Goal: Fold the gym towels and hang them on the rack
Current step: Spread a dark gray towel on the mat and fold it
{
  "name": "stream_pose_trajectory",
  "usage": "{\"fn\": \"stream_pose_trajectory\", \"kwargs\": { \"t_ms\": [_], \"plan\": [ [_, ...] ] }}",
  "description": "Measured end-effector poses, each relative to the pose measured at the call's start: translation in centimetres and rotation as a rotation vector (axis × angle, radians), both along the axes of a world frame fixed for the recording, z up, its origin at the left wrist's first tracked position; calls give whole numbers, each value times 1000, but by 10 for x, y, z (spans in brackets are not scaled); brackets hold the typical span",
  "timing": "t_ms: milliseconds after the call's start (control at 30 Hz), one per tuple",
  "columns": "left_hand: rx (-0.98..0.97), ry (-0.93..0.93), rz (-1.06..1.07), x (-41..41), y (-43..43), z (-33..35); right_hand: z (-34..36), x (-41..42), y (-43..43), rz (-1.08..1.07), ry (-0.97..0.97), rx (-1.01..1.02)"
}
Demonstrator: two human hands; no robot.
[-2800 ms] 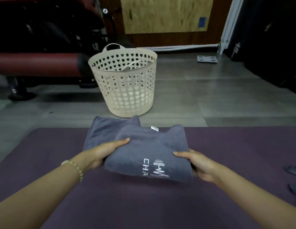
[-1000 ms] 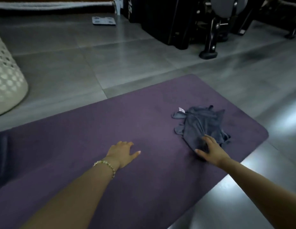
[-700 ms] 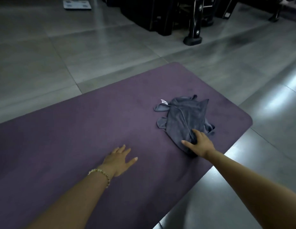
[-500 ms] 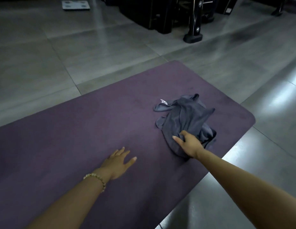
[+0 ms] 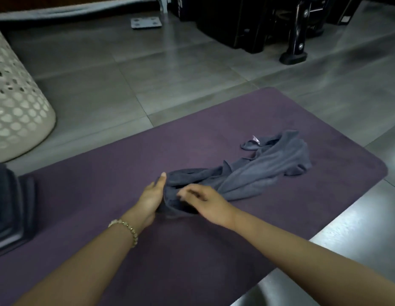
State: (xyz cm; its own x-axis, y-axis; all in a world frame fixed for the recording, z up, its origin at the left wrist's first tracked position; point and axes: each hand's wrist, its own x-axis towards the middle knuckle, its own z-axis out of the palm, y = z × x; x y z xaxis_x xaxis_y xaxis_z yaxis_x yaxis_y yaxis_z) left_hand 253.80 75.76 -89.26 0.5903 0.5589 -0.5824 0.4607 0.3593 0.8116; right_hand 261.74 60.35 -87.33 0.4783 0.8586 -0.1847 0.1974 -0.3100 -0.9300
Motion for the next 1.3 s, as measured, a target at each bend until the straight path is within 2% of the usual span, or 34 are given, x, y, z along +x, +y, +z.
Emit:
{"fn": "stream_pose_trajectory", "kwargs": {
  "t_ms": [100, 167, 267, 333, 400, 500, 533, 633, 700, 833, 900, 1000, 1100, 1200, 1300],
  "plan": [
    [120, -40, -20, -45, 23, 16, -7, 16, 0, -217, -102, 18],
    [205, 25, -76, -87, 42, 21, -16, 25, -1, -245, -174, -136],
    [180, 249, -279, -161, 74, 17, -25, 14, 0, -69, -264, -351],
    [166, 420, -498, -209, 88, 14, -25, -6, 10, 56, -335, -385],
    [147, 548, -587, -244, 96, 13, -28, -25, 26, 109, -341, -394],
    [307, 748, -722, -274, 106, 2, -38, -49, 50, 149, -304, -437],
    [380, 754, -710, -278, 107, -4, -40, -57, 56, 173, -287, -474],
    [531, 511, -426, -264, 96, -14, -48, -80, 70, 255, -320, -607],
    [562, 350, -411, -236, 81, -10, -53, -92, 75, 266, -307, -626],
    [369, 192, -436, -181, 54, -15, -44, -103, 71, 179, 81, -418],
    [340, 158, -381, -164, 49, -20, -37, -103, 64, 168, 163, -368],
    [360, 74, -299, -155, 52, -23, -39, -95, 53, 165, 154, -352],
    [294, -46, -166, -156, 59, -10, -38, -90, 47, 165, 72, -387],
    [288, -140, -34, -164, 72, 14, -31, -96, 56, 153, 3, -295],
    [308, -165, -23, -176, 84, 42, -10, -108, 83, 177, 29, -231]
  ]
}}
